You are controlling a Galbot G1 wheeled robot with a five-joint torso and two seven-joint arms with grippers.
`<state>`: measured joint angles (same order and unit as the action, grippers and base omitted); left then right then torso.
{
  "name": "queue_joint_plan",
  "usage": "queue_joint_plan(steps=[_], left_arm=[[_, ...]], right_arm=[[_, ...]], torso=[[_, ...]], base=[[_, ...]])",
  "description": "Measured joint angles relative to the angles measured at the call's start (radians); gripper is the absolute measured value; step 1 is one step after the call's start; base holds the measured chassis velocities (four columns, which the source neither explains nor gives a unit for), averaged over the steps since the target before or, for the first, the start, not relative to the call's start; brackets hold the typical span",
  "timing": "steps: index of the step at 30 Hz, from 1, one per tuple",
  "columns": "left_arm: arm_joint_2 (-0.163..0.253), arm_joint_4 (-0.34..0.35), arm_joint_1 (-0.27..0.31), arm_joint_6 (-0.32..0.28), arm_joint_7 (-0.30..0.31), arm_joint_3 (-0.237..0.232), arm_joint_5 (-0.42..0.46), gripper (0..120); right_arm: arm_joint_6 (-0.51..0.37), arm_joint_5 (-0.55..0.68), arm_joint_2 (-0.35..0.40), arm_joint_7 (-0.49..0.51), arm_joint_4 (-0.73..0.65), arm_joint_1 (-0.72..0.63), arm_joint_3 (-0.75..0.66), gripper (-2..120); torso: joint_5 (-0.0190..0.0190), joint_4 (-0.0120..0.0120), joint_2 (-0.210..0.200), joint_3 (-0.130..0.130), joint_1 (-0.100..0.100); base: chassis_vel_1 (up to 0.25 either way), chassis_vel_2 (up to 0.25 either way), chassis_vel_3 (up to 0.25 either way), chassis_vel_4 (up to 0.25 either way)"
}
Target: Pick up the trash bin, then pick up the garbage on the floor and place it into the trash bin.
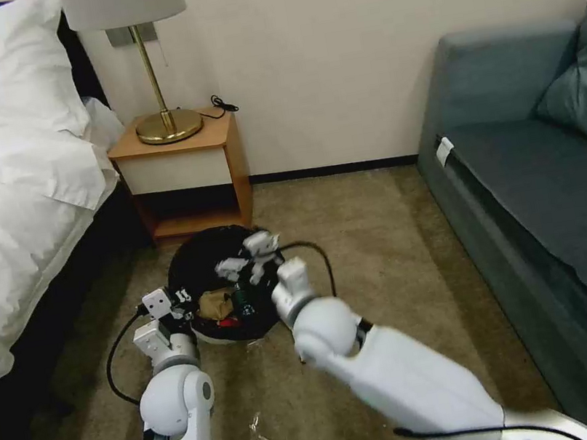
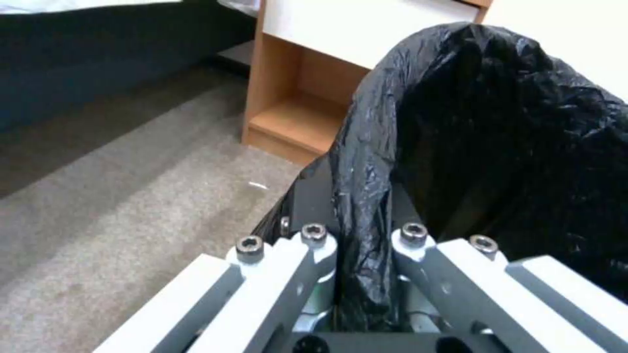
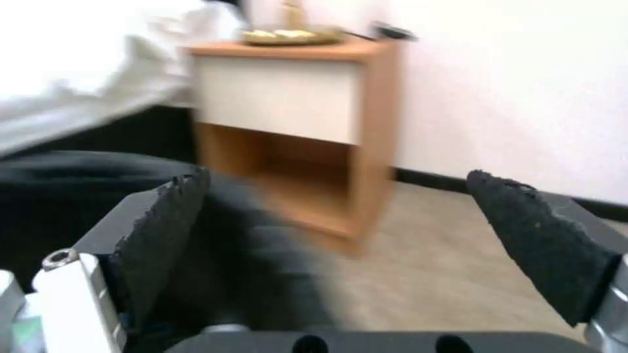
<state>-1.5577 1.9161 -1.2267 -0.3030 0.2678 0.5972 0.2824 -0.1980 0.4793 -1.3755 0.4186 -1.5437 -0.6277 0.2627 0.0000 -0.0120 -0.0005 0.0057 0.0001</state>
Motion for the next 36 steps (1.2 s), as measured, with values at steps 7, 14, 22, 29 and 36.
queue_joint_plan(steps=[7,14,22,29,36], left_arm=[[0.014,0.008,0.001,0.001,0.009,0.031,0.021,4],[0.023,0.018,0.018,-0.004,0.010,0.070,0.042,4],[0.025,0.038,0.025,-0.014,0.013,0.079,0.044,4],[0.006,0.043,0.014,-0.013,0.018,0.069,0.026,4],[-0.010,0.058,0.004,-0.012,0.025,0.062,0.008,4]], right_arm=[[0.003,0.002,-0.007,-0.018,0.204,0.027,-0.102,100],[0.009,0.005,-0.008,-0.083,0.370,0.004,-0.116,100],[0.037,0.031,0.016,-0.298,0.451,-0.041,-0.033,100],[-0.025,0.094,0.022,-0.400,0.497,-0.018,0.041,100],[-0.035,0.034,0.006,-0.483,0.598,-0.030,0.104,100]], torso=[[-0.0001,0.0000,0.000,0.000,0.000],[-0.0001,-0.0001,0.000,0.000,0.000],[-0.0001,-0.0001,0.000,0.000,0.000],[-0.0003,-0.0001,0.000,0.000,0.000],[-0.0001,-0.0001,0.000,0.000,0.000]], base=[[0.000,0.000,0.000,0.000],[0.000,0.000,0.000,0.000],[0.000,0.000,0.000,0.000],[0.000,0.000,0.000,0.000],[0.000,0.000,0.000,0.000]])
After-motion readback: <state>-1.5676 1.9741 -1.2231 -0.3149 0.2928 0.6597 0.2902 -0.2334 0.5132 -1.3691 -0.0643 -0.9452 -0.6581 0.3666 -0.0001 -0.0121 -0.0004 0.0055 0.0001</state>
